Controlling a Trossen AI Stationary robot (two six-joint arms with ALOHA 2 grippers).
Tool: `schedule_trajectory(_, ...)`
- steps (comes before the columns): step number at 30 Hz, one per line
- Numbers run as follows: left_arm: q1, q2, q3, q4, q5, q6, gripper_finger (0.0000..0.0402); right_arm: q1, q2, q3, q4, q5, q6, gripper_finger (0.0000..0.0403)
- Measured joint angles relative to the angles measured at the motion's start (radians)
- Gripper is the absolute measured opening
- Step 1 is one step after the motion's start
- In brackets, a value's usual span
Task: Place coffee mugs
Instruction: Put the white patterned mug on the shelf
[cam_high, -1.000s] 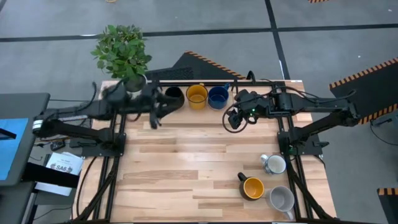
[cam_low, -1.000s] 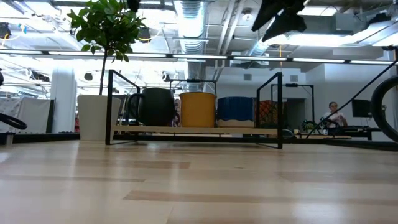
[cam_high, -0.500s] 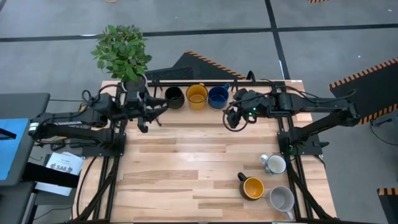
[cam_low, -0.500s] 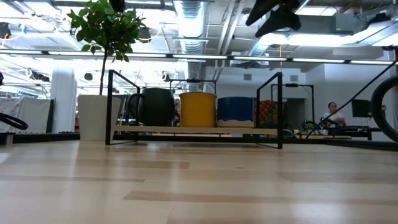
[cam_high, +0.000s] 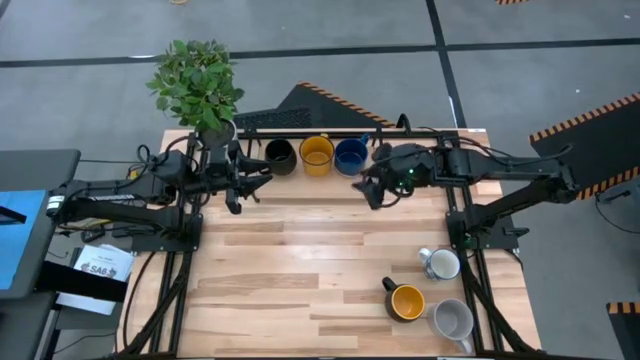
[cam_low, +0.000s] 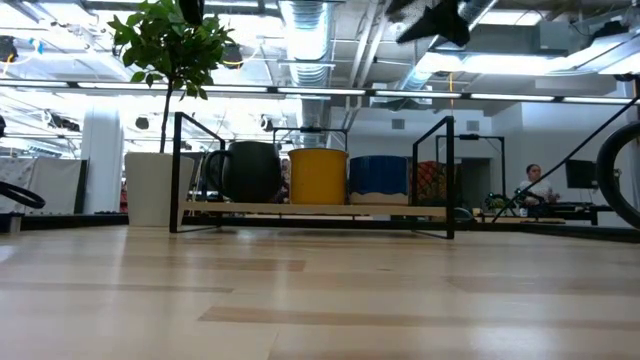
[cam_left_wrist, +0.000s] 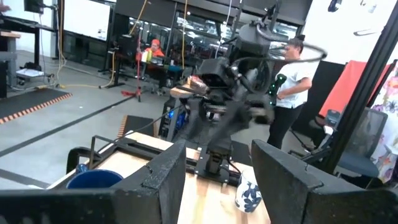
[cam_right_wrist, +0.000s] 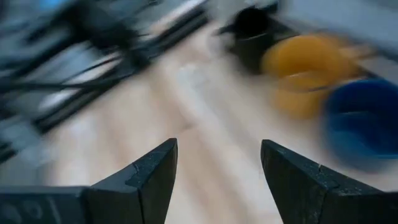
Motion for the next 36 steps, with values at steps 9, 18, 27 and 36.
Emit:
schedule_trajectory(9,0.000,0.000,0.000,0.000,-0.001,0.021,0.0166,0.162,0.000,0.000,-0.381,-0.339,0.172,0.0259)
schedule_trajectory(18,0.000,0.000,0.000,0.000,-0.002,0.033,0.0166,0.519,-0.010,-0.146,-0.601,-0.329,0.760,0.0259)
schedule_trajectory(27,0.000,0.000,0.000,0.003,-0.004,0.029,0.0166,0.705,0.000,-0.264,-0.575,-0.339,1.261,0.0259)
schedule_trajectory(36,0.001,0.000,0.000,0.002,-0.003,0.027,0.0166,0.723,0.001,-0.355,-0.500,-0.298,1.380,0.0259)
